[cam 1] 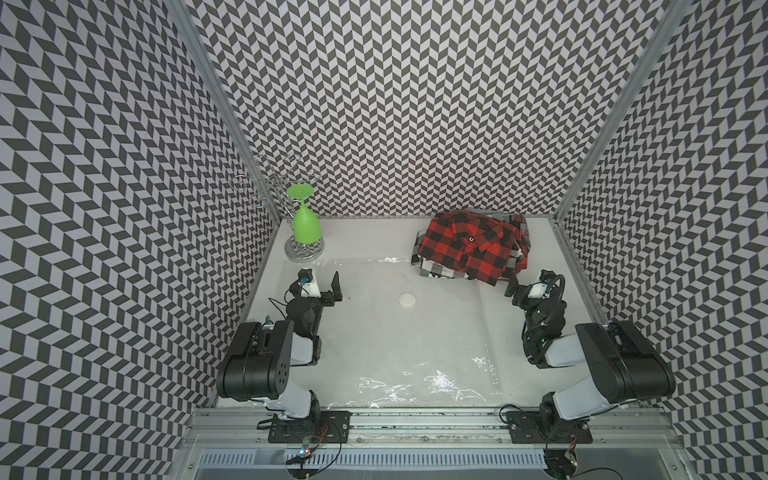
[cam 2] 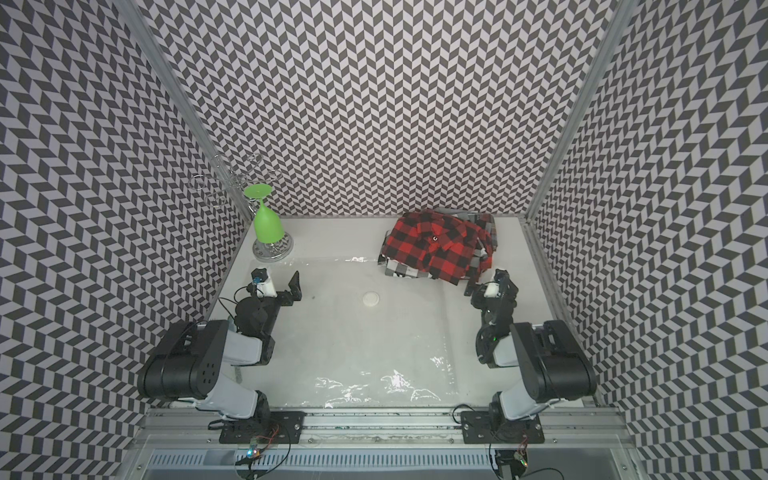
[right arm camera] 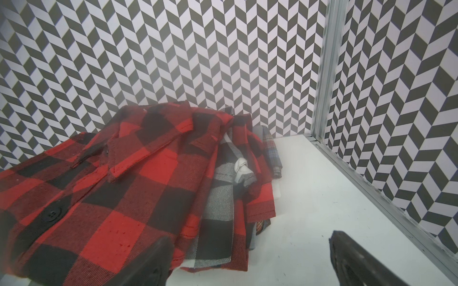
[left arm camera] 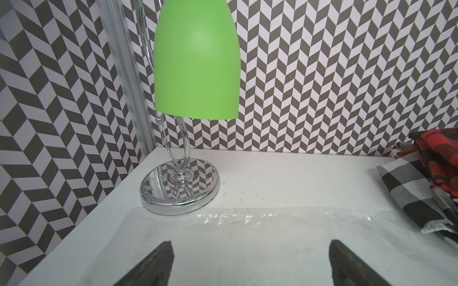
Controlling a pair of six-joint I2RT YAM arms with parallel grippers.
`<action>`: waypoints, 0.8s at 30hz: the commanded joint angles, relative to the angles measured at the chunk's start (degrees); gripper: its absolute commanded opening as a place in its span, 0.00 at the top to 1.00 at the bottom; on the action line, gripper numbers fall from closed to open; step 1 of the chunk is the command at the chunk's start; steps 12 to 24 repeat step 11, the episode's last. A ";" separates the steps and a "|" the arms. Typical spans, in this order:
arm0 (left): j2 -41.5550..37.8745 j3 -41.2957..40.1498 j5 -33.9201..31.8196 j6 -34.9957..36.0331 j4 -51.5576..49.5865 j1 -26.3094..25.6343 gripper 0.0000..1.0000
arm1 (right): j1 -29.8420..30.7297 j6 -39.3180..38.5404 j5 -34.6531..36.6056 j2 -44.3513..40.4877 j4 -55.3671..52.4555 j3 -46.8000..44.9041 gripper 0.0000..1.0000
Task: Take the shirt out of the vacuum bag
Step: Reset both arms
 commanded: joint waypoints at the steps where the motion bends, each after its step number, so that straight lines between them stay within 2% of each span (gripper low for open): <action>1: -0.39 0.32 -0.32 1.14 -0.43 -0.46 0.01 | -0.15 -0.19 1.05 0.35 4.35 -0.54 0.00; 24: -0.42 0.34 -0.47 1.22 -0.60 -0.64 0.01 | -0.14 0.16 1.45 0.79 5.13 -0.58 0.00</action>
